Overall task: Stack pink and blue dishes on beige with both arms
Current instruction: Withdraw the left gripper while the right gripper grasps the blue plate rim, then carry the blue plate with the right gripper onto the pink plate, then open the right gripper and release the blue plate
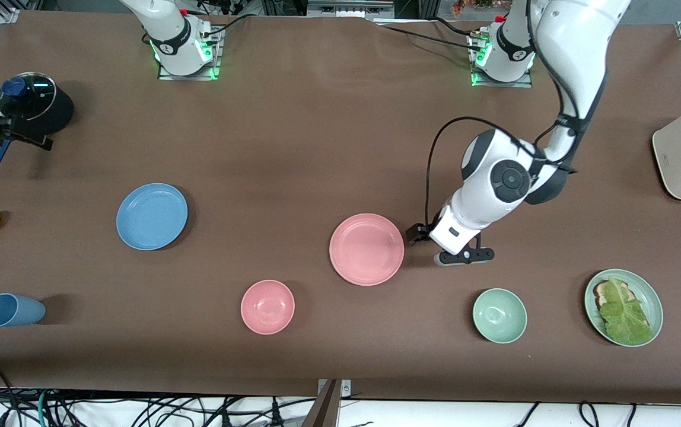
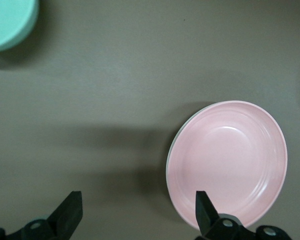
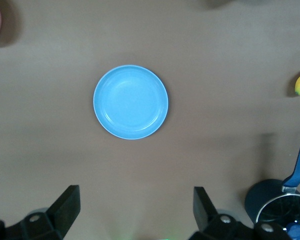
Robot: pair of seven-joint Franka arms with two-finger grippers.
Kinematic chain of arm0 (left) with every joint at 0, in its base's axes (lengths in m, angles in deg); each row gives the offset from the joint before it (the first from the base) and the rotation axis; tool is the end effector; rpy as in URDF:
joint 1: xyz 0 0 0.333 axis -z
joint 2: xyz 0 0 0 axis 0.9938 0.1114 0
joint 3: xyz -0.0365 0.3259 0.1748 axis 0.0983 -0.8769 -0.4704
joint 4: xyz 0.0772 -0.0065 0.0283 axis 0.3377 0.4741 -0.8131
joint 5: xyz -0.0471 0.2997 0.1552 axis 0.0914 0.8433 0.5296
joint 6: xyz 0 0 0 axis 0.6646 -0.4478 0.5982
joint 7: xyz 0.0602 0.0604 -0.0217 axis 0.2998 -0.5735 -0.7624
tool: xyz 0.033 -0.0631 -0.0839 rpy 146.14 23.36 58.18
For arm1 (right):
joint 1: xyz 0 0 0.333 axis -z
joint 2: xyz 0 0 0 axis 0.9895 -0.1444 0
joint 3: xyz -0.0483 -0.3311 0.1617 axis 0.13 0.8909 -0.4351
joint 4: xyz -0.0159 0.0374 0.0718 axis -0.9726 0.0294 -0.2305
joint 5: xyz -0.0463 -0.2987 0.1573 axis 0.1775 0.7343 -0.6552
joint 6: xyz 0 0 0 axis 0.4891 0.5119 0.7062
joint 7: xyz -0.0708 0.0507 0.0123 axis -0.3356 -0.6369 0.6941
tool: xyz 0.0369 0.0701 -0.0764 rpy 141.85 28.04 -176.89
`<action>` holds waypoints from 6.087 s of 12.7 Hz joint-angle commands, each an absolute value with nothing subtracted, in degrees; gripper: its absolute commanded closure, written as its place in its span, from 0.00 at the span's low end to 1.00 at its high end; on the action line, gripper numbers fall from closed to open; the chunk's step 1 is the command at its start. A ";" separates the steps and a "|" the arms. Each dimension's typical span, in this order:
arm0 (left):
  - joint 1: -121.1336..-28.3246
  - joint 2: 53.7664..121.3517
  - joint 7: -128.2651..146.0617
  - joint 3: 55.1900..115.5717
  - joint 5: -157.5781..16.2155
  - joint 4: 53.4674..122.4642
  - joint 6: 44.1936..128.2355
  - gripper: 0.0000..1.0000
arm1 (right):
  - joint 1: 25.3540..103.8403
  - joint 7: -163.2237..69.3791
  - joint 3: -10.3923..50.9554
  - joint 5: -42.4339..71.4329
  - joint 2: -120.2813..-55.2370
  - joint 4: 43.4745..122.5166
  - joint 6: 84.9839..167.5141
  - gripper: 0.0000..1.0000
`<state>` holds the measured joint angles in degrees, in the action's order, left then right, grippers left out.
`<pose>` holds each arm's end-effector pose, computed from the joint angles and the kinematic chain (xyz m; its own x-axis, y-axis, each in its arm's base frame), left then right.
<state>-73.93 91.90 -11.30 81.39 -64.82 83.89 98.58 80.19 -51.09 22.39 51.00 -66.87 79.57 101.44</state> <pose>0.6220 -0.2458 0.3943 0.9931 0.1167 -0.0082 0.1162 -0.9762 0.1831 0.5088 -0.0513 0.6157 0.9875 -0.0902 -0.1291 -0.0913 -0.9958 -0.0033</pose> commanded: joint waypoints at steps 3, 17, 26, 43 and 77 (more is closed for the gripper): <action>-80.60 85.41 0.64 81.47 -63.10 78.53 80.62 0.00 | 82.31 -50.99 22.65 50.29 -77.29 81.26 106.24 0.00; -86.77 74.69 23.26 68.64 -63.01 73.15 60.20 0.00 | 90.57 -27.63 22.92 27.80 -96.80 90.50 134.10 0.35; -86.50 67.66 23.00 68.81 -64.06 72.02 53.90 0.00 | 90.92 -24.97 22.57 25.24 -99.89 90.15 135.00 1.00; -84.48 62.90 22.91 68.90 -65.03 75.18 48.86 0.00 | 85.42 -59.90 0.33 25.86 -98.05 73.27 120.64 1.00; -84.92 64.57 23.00 68.81 -65.03 74.91 51.05 0.00 | 56.56 -88.10 8.65 55.21 -105.46 60.70 130.91 0.00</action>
